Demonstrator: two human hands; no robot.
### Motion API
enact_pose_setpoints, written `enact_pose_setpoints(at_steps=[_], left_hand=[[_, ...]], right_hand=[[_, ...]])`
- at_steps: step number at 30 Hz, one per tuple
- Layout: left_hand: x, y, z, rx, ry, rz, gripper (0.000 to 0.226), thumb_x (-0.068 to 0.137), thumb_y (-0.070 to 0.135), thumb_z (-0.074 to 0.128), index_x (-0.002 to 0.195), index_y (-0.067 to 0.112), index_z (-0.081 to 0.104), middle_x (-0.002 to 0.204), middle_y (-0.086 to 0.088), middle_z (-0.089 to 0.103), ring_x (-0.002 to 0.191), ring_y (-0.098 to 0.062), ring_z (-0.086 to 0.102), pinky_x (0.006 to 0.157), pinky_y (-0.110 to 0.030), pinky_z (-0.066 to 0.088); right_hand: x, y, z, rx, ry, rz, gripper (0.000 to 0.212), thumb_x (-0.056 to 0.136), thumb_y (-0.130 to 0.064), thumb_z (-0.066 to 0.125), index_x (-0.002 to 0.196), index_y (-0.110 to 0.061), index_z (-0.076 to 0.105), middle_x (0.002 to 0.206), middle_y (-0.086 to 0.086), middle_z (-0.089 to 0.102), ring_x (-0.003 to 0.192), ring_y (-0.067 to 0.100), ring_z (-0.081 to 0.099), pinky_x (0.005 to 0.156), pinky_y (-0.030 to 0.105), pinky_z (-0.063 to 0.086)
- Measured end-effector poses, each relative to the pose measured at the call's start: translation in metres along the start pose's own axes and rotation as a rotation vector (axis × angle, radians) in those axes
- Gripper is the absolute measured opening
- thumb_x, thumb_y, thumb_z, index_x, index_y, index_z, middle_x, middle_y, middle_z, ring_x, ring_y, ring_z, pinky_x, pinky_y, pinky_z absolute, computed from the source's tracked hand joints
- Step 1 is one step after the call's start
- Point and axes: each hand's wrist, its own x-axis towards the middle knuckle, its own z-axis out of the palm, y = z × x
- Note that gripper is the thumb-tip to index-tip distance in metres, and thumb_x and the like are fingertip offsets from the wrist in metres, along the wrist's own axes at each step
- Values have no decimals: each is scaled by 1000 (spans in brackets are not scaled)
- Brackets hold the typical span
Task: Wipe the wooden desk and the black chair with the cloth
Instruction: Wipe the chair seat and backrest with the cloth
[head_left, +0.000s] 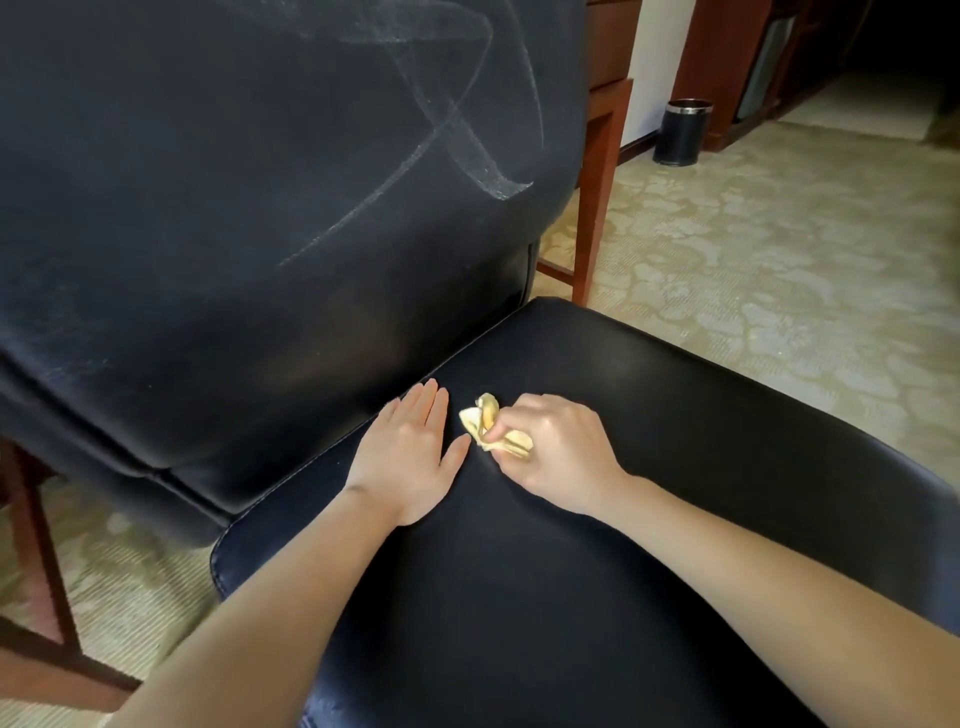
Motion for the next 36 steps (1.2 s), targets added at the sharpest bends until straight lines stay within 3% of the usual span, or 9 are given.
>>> enact_pose_setpoints(at_steps=[4,8,12,19,24,28,32,36], left_hand=[[-9,6,-18,213,-56,88,69,96,58,13,152,17,13,160,-3,10,147,-21,7,117,-40,2],[-50,18,-26,99,-91,179,64,98,52,23,153,22,9,160,0,3,147,-17,1,118,-36,-2],[-101,35,-24,-118,-75,158,60,100,42,25,152,23,3,160,3,-5,146,-14,-8,114,-29,-13],[-152,72,-16,-254,-60,166,66,93,57,14,151,30,-1,154,11,-16,138,-4,-24,111,-28,-22],[-161,86,-3,-165,-141,142,78,80,68,-1,150,33,-5,158,5,-16,143,-17,-23,115,-37,-17],[-163,84,1,-112,-93,144,83,78,70,-3,151,31,1,160,2,-10,145,-19,-19,116,-36,-15],[-163,86,3,-102,-66,152,86,76,71,-5,152,31,3,160,3,-7,145,-17,-16,115,-34,-14],[-164,88,4,-94,-45,144,78,82,68,4,152,31,6,160,3,-4,146,-17,-14,116,-33,-14]], right_hand=[[-38,-19,-10,33,-8,-10,15,76,-29,76,90,-24,72,85,-5,64,74,14,59,56,27,46],[-82,-39,-21,73,-39,-47,11,76,-28,75,86,-25,71,80,-8,62,70,13,56,56,24,41],[-133,-66,-27,112,-64,-100,11,76,-28,72,87,-27,72,80,-10,63,68,12,56,53,29,47],[-207,-100,-39,138,-37,-93,9,78,-29,70,87,-30,74,83,-12,65,67,10,56,47,32,48],[-261,-96,-52,26,112,-55,8,80,-27,71,86,-27,76,86,-10,68,65,11,56,45,27,46],[-290,-61,-68,-80,294,65,11,81,-24,70,87,-19,77,87,-4,70,66,17,60,51,29,50],[-294,-10,-85,-132,406,355,12,77,-10,77,89,-10,76,89,5,70,76,28,64,65,39,54],[-275,38,-97,-134,434,551,8,85,-11,69,91,-6,72,88,12,67,83,30,61,73,34,44]])
